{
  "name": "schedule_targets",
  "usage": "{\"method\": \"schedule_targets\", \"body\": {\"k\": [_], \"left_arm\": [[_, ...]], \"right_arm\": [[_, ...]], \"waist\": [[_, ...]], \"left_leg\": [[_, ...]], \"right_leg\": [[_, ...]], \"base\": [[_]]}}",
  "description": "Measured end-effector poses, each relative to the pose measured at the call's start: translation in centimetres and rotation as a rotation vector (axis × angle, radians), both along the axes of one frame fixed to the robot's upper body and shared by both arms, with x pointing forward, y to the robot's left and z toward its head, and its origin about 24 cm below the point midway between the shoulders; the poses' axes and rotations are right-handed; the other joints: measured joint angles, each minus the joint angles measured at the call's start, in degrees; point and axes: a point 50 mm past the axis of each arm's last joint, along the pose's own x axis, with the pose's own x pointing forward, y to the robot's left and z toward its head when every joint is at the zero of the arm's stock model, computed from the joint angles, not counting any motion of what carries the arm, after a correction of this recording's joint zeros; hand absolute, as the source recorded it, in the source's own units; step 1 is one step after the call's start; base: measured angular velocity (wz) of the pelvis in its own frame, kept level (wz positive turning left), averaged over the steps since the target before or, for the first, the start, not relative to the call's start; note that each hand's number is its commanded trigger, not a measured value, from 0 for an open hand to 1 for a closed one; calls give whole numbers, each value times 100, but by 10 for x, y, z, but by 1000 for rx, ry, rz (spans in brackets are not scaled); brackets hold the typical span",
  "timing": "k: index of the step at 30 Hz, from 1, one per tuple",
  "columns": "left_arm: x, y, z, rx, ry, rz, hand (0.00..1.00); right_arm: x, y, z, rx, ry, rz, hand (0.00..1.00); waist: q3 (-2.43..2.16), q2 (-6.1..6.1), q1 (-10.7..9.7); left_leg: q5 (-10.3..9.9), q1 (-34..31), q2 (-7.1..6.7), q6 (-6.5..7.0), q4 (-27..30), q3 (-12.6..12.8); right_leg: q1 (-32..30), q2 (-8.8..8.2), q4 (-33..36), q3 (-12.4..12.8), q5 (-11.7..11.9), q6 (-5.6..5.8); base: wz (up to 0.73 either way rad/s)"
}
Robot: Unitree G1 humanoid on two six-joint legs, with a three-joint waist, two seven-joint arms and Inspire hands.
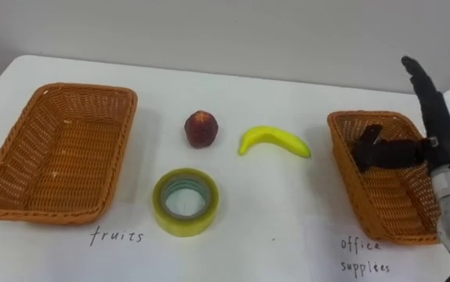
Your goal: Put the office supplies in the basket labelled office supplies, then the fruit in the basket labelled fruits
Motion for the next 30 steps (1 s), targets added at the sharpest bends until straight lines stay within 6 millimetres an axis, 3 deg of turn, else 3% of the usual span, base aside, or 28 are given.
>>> {"method": "schedule_targets", "body": {"k": [5,11,25,30], "left_arm": [[-7,2,0,9,16,4,0],[-18,1,-1,16,53,3,0],[-2,-5,-3,-3,57,-54,0],[4,-7,-4,-7,51,-65,0]], "right_arm": [[0,5,6,57,-44,12,0],[2,25,-2,128,-18,84,0],[23,63,12,208,-66,239,0],[25,78,0,264,-6,296,0]], "waist": [[-5,-7,44],[-7,-11,86],[5,41,256],[24,76,376]], "left_leg": [[0,-44,-7,0,9,-16],[2,-55,-16,-2,37,-44],[6,-523,-10,-4,213,-110],[7,-530,-8,-4,213,-114]], "right_leg": [[-13,-2,-1,-39,1,1],[-9,-7,-2,-137,1,1],[-363,-16,-1,-250,37,-16],[-364,-18,-14,-258,37,-15]], "base": [[5],[4],[3],[0]]}}
